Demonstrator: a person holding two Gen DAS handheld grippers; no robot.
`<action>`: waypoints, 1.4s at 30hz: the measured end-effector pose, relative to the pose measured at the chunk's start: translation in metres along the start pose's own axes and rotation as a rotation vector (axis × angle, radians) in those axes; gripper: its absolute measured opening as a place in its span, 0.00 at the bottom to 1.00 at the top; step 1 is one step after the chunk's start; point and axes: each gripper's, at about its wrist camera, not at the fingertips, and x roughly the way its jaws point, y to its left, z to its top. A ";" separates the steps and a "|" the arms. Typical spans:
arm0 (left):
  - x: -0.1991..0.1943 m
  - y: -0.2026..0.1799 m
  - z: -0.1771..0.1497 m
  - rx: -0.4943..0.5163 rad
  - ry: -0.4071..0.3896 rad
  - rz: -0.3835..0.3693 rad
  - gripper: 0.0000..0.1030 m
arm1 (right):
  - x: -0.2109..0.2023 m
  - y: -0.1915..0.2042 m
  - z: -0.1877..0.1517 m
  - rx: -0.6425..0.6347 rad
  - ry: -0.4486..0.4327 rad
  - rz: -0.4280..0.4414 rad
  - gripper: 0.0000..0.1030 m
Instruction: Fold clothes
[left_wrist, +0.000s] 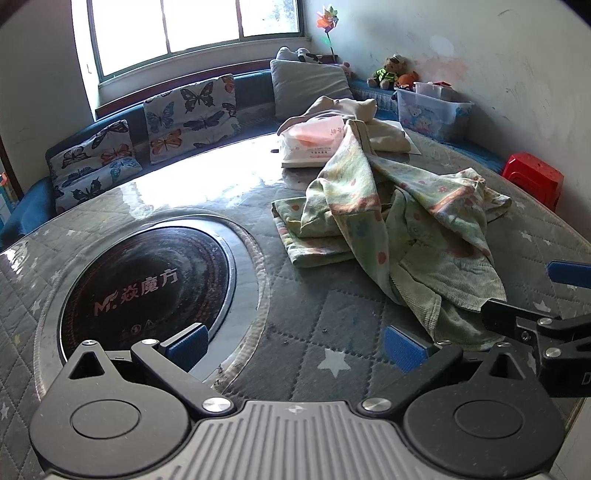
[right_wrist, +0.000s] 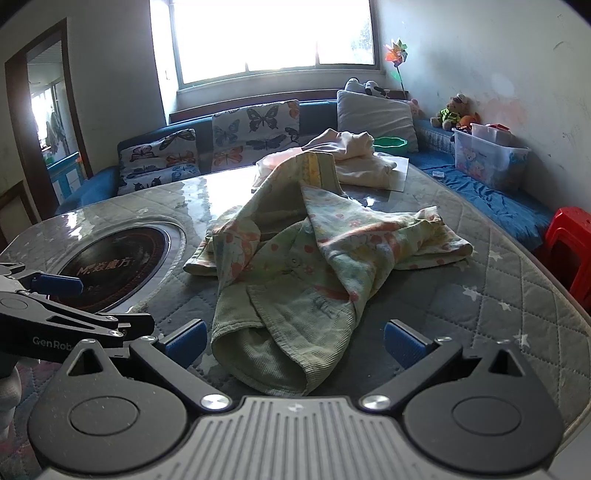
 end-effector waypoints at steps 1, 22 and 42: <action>0.001 0.000 0.001 0.001 0.002 0.000 1.00 | 0.000 0.000 0.000 0.000 0.002 -0.001 1.00; 0.008 -0.007 0.007 0.016 0.019 -0.005 1.00 | 0.005 -0.005 0.004 0.019 0.016 -0.013 1.00; 0.009 -0.009 0.011 0.013 0.025 -0.015 1.00 | 0.006 -0.004 0.003 0.029 0.026 -0.015 1.00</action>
